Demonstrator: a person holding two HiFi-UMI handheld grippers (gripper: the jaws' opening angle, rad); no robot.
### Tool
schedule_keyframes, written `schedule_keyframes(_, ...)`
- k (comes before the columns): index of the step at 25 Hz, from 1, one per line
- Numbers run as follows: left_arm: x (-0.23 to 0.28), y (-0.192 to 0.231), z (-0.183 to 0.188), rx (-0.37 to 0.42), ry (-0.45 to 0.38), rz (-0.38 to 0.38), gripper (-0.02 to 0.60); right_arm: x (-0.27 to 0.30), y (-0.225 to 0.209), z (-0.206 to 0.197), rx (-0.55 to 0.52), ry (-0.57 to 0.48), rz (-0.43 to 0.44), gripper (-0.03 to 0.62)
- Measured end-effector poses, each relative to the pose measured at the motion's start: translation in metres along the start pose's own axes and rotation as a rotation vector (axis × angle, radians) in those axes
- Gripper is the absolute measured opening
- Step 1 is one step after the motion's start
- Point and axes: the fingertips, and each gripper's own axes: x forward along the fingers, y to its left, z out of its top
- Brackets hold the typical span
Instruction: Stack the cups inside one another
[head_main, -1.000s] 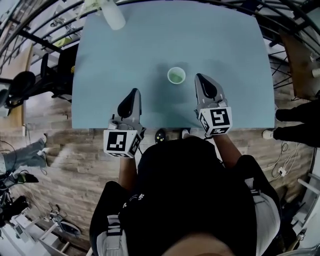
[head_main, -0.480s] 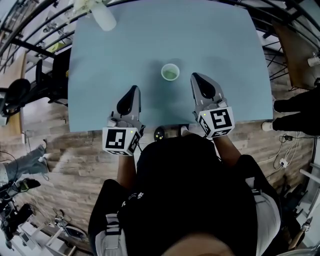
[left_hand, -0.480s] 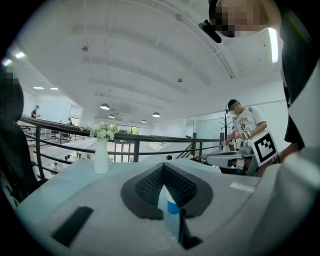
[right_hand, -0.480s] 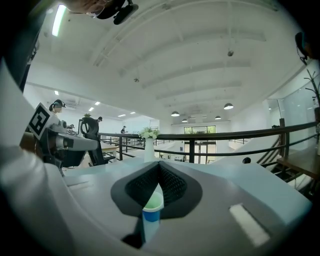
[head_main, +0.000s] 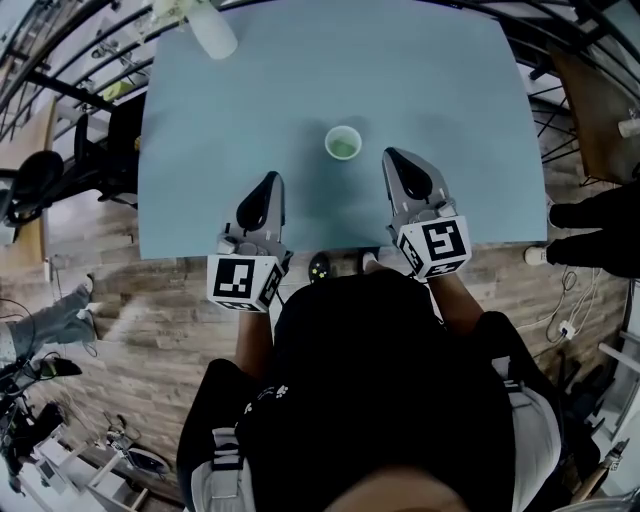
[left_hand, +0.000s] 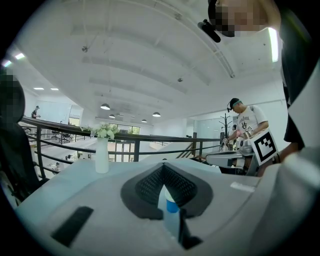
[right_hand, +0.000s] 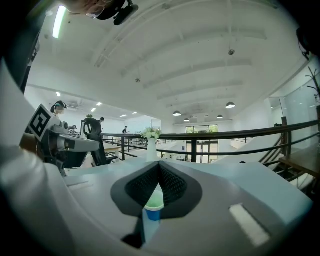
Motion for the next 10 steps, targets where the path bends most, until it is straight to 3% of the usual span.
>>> schedule_keyframes(10,0.0029,-0.0053,-0.0014,-0.003,-0.002,0.008,-0.014,-0.0009,-0.0042,0.0005,0.008,-0.012,0.014,0.011)
